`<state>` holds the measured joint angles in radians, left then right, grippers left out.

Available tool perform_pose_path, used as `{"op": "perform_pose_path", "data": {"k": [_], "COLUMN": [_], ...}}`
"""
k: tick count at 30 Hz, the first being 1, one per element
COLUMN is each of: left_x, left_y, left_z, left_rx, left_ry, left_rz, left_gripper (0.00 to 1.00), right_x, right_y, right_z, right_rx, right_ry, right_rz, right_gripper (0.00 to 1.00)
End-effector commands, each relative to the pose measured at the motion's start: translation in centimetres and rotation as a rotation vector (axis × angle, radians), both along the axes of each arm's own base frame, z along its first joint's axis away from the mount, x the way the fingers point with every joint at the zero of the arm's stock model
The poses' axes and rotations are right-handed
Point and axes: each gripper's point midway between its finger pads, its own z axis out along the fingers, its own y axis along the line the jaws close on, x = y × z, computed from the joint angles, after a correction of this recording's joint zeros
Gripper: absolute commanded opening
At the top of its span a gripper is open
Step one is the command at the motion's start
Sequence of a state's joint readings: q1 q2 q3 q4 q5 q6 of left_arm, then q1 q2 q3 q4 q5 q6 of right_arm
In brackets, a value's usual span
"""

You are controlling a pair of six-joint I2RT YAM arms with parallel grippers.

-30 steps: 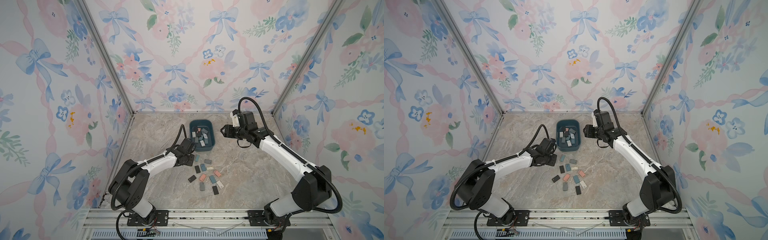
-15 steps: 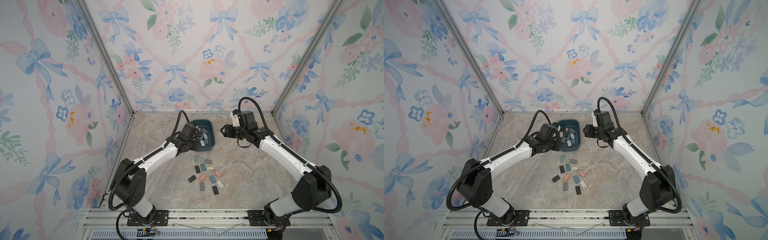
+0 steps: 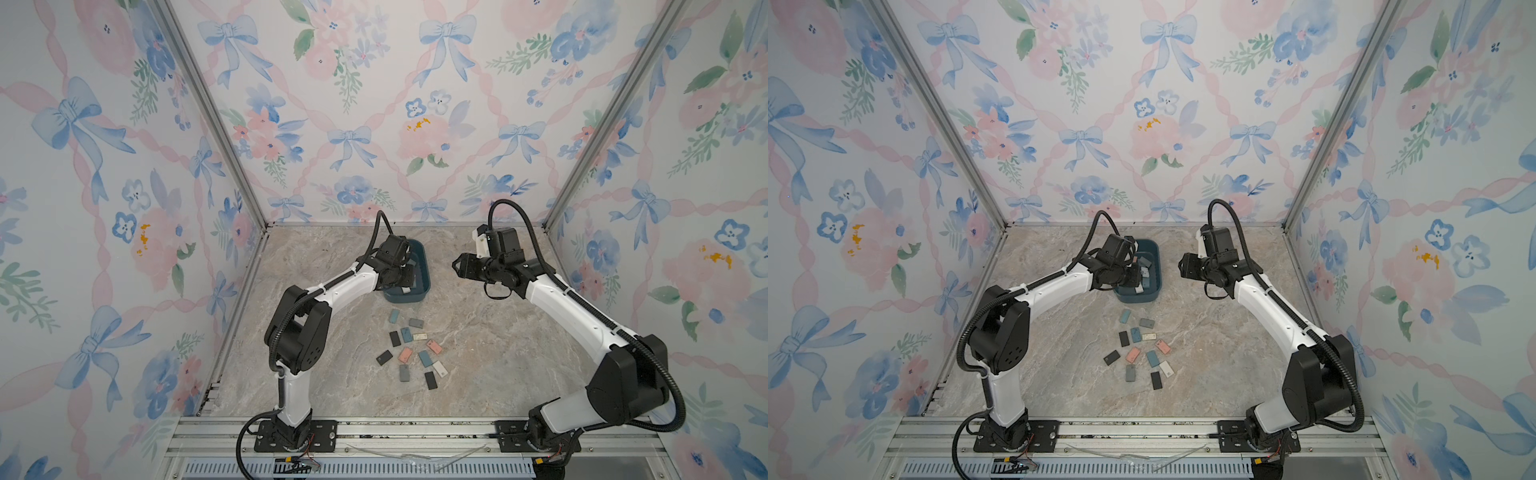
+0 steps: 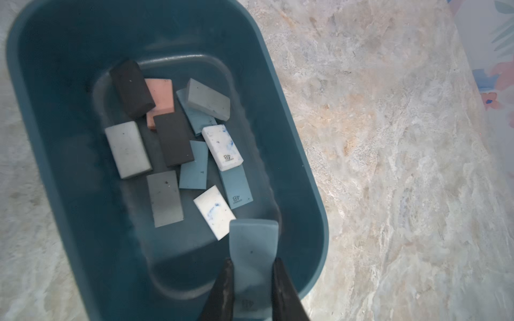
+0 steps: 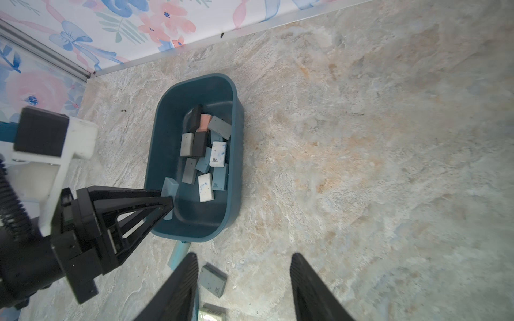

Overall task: Put the eraser in the storage box
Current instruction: Place the eraser in the storage box.

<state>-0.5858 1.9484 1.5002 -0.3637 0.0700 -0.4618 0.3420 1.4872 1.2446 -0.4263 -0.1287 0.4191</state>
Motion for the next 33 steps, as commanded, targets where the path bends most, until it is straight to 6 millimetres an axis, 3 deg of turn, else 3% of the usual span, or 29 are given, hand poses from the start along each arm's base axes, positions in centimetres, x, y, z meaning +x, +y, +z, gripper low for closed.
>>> {"op": "perform_pose_path", "data": {"k": [1, 8, 21, 33], "left_x": [0.7, 1.8, 2.8, 3.2], "left_y": [-1.2, -2.0, -3.6, -4.6], "left_z": [-1.2, -3.1, -5.3, -6.0], "left_rx": [-0.031, -0.034, -0.061, -0.080], "left_ry": [0.047, 0.079, 0.128, 0.146], "left_rz": [0.021, 0.076, 0.085, 0.082], "left_gripper": [0.19, 0.20, 0.21, 0.23], "right_x": [-0.6, -0.9, -1.1, -1.2], "right_y": [-0.9, -2.4, -3.0, -3.0], "right_z": [0.9, 0.7, 0.1, -0.9], "right_rx": [0.020, 0.021, 0.029, 0.039], "right_ry": [-0.016, -0.010, 0.003, 0.025], "right_rz": [-0.016, -0.045, -0.063, -0.064], "right_gripper": [0.56, 0.56, 0.56, 0.56]}}
